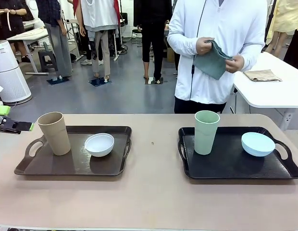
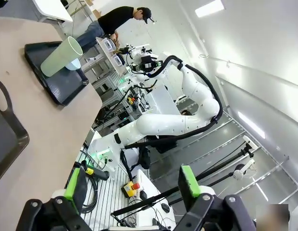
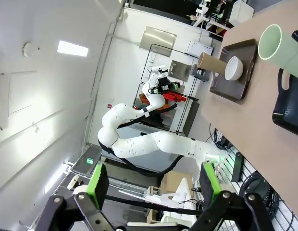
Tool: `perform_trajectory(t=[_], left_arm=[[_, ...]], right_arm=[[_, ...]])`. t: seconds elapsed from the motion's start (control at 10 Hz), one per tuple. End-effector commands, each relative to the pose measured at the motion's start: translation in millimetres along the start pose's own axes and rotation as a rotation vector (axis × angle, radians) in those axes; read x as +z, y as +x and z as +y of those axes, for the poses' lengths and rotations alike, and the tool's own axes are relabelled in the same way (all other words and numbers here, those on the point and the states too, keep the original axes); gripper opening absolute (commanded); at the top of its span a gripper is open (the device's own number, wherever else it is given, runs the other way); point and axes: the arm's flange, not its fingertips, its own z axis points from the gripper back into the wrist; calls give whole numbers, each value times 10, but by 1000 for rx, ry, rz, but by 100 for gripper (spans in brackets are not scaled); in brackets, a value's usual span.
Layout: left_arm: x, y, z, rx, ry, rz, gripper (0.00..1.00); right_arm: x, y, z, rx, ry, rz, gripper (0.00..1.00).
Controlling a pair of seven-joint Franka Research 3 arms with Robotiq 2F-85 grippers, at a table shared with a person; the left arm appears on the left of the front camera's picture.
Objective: Set up a tray with a mat and arrange the tableware.
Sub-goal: Pick up the Picnic Bowl and Reusable plastic cup from the Handle tray in front of the human's position and hold them in the air.
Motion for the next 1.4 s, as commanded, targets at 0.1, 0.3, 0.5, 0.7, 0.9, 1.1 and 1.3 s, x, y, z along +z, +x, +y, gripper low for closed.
perform_trajectory(t=[0.1,0.3,0.5,0.7,0.9,1.1,1.3], left_arm=[[-27,-33,-18,-24,-11,-16,100],[-27,-33,-18,-24,-11,-16,100],[-27,-33,-18,-24,-11,-16,100],[-27,-33,-18,-24,-11,-16,100],[-27,-33,-18,-24,-11,-16,100],[-27,-33,-18,-24,-11,-16,100],[-27,-33,-18,-24,-11,-16,100]], right_arm=[[-7,-25,-18,20,11,4,100],[-7,-25,-18,20,11,4,100],[-7,-25,-18,20,11,4,100],[-7,-25,-18,20,11,4,100],[-7,-25,-18,20,11,4,100],[-7,-25,-18,20,11,4,100],[-7,-25,-18,20,11,4,100]])
